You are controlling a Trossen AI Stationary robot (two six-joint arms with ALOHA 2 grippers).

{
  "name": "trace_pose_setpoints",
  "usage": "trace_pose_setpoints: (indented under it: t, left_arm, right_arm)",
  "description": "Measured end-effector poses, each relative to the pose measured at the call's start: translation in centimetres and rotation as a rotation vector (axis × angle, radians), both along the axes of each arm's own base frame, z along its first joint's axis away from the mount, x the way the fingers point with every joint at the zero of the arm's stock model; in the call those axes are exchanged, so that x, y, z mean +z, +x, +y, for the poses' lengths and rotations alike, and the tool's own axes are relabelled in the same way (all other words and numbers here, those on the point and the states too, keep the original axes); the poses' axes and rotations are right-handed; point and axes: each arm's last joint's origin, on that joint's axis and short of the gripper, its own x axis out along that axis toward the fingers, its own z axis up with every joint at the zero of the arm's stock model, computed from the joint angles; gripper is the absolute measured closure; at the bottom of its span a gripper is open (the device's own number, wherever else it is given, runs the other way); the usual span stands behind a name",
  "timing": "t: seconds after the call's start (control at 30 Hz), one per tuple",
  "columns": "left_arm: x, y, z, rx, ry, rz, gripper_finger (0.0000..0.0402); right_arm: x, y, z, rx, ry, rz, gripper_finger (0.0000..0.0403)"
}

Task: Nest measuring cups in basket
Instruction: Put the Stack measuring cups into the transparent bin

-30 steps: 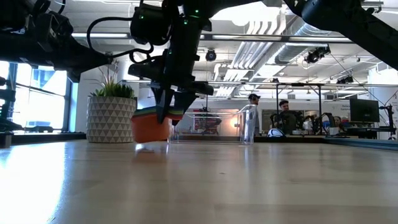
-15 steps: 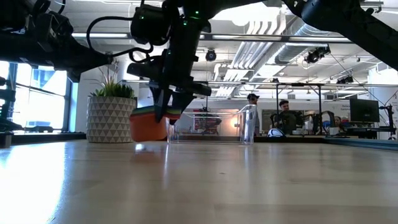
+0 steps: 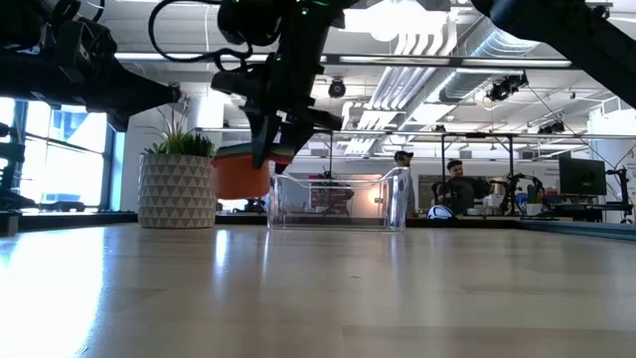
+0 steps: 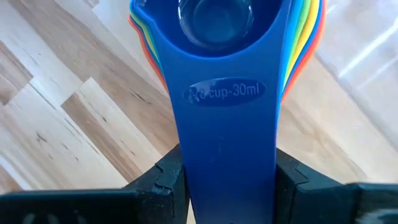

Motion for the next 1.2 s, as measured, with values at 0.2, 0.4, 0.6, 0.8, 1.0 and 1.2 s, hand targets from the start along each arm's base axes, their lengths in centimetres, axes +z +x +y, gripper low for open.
trace_pose_setpoints:
  t: [0.2, 0.4, 0.6, 0.8, 1.0, 1.2]
  left_arm:
    - [0.0, 0.0, 0.0, 0.0, 0.0, 0.0, 0.0358]
    - [0.0, 0.0, 0.0, 0.0, 0.0, 0.0, 0.0358]
    - [0.0, 0.0, 0.0, 0.0, 0.0, 0.0, 0.0358]
    - [0.0, 0.0, 0.0, 0.0, 0.0, 0.0, 0.0358]
    - [0.0, 0.0, 0.0, 0.0, 0.0, 0.0, 0.0358]
    - [0.0, 0.0, 0.0, 0.0, 0.0, 0.0, 0.0358]
  right_arm:
    - [1.8, -0.8, -0.7, 0.024, -0.022, -0.005, 0.0279]
    - [4.2, -2.0, -2.1, 0.05, -0.048, -0.02, 0.0279]
    - [6.2, -3.6, -4.3, 0.077, -0.089, 0.008, 0.0279]
    - [7.1, -5.3, -8.1, 0.12, -0.132, 0.067, 0.0279]
    - [7.2, -6.8, -12.1, 0.159, -0.112, 0.095, 0.0279]
    - [7.0, -8.1, -14.9, 0.203, -0.073, 0.11, 0.0279]
